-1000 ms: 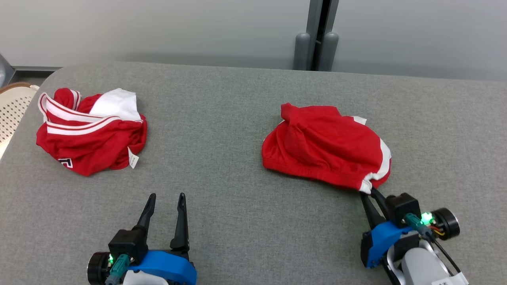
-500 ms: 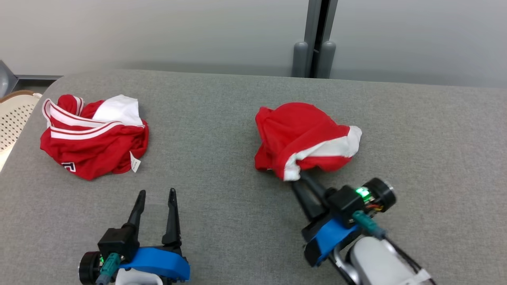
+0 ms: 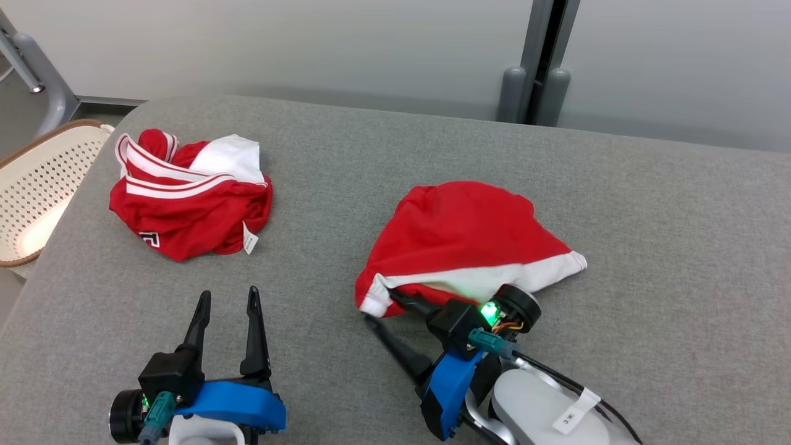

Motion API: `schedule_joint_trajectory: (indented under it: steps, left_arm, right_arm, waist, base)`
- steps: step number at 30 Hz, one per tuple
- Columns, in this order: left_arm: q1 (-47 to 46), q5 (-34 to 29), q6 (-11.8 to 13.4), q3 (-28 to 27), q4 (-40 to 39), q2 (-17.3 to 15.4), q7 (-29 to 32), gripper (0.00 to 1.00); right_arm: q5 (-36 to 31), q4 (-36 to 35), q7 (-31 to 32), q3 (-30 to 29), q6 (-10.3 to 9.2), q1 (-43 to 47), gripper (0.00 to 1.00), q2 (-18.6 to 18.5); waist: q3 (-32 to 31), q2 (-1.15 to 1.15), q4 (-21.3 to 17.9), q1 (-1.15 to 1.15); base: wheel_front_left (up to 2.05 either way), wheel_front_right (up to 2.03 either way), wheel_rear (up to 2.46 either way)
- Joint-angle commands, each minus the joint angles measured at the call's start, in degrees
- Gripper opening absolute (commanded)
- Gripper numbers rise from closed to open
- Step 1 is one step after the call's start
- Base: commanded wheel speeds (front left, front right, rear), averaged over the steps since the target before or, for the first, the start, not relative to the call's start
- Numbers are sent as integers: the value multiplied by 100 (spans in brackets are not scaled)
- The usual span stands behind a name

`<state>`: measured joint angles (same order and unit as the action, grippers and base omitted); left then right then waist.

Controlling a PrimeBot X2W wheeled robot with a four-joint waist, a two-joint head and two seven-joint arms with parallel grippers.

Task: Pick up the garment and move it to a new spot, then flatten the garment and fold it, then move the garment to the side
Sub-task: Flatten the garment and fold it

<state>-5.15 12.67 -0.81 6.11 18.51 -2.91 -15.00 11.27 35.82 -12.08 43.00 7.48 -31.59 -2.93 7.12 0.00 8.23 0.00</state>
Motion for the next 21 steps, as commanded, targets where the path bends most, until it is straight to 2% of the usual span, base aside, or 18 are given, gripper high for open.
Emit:
schedule_joint_trajectory:
  steps: [1, 6, 16, 21]
  left_arm:
    - [-83, -31, 4, -9, -12, 4, -28, 100]
    - [-52, -64, -10, 35, -46, 5, -28, 100]
    - [54, -127, -50, 144, -30, 3, -28, 100]
    - [48, -125, -62, 256, -76, 3, -28, 100]
  right_arm:
    - [253, 51, 2, 142, 0, -56, 100, -9]
    - [507, 190, -121, 411, 1, -118, 100, -7]
    - [27, 264, -290, 111, 2, 517, 100, 1]
    - [-131, -23, -316, -560, 2, 892, 100, -2]
  waist:
    - [-2, 0, 26, 0]
    - [-4, 0, -24, 0]
    - [-123, 0, -453, 0]
    - [-173, 0, -570, 0]
  base:
    - [0, 0, 0]
    - [0, 0, 0]
    - [0, 0, 0]
    - [0, 0, 0]
